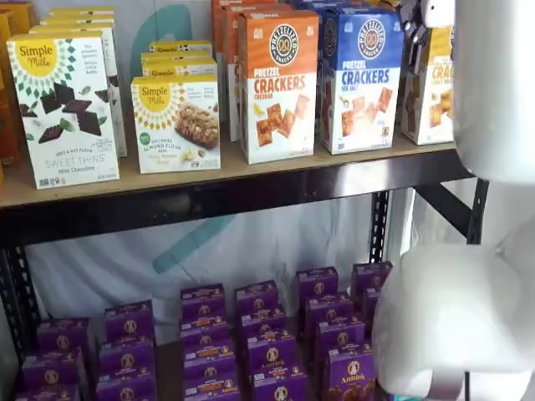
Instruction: Retrieve the yellow and white box located on the top shelf, the sixth one from the left
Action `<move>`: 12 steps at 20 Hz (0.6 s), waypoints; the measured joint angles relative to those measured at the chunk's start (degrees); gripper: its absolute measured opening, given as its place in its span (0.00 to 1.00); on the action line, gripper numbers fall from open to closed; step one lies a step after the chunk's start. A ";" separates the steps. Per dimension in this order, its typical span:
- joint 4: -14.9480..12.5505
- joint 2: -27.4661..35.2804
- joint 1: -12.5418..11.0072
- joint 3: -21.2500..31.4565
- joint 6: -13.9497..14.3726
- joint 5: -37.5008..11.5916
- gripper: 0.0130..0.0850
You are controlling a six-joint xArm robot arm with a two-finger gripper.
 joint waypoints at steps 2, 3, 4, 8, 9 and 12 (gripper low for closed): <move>0.83 1.88 -2.12 -1.79 -1.95 -0.76 1.00; 1.16 2.72 -2.99 -2.67 -2.76 -0.99 1.00; 1.38 3.32 -3.58 -3.31 -3.33 -1.14 1.00; 1.88 5.75 -5.86 -5.97 -5.46 -1.67 1.00; 1.95 6.30 -6.35 -6.56 -5.92 -1.73 1.00; 2.48 7.95 -7.86 -8.36 -7.32 -1.41 1.00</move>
